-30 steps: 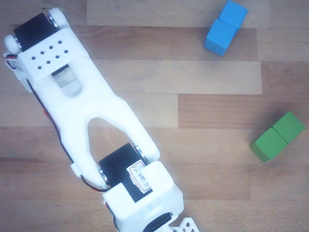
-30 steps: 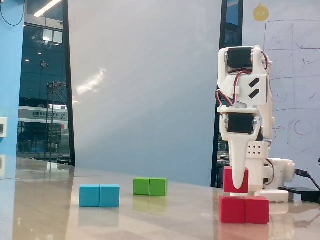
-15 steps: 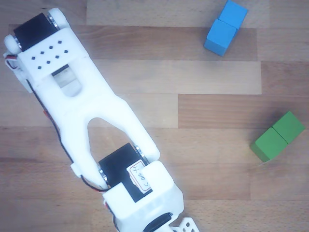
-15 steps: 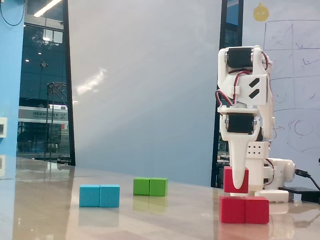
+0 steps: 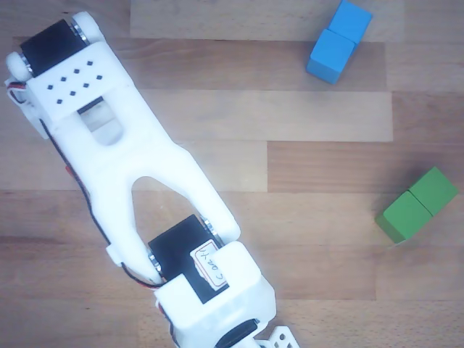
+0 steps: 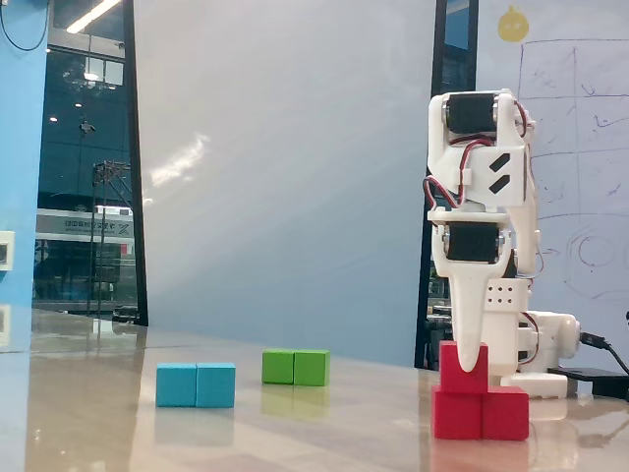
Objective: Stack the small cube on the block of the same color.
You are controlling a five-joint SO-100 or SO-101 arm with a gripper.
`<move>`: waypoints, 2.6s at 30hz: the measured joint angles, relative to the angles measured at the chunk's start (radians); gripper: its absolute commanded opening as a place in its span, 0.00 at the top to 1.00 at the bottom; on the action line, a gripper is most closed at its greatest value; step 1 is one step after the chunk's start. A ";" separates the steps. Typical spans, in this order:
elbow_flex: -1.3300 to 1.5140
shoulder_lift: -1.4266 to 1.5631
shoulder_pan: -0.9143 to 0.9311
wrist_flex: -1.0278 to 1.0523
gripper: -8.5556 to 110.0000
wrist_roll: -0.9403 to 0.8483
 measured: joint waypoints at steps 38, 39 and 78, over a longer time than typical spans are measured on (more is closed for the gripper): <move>0.000 0.000 0.138 -0.012 0.76 -0.029; 0.000 0.000 0.149 -0.012 0.76 -0.038; 0.653 0.630 0.801 -0.189 0.92 -0.069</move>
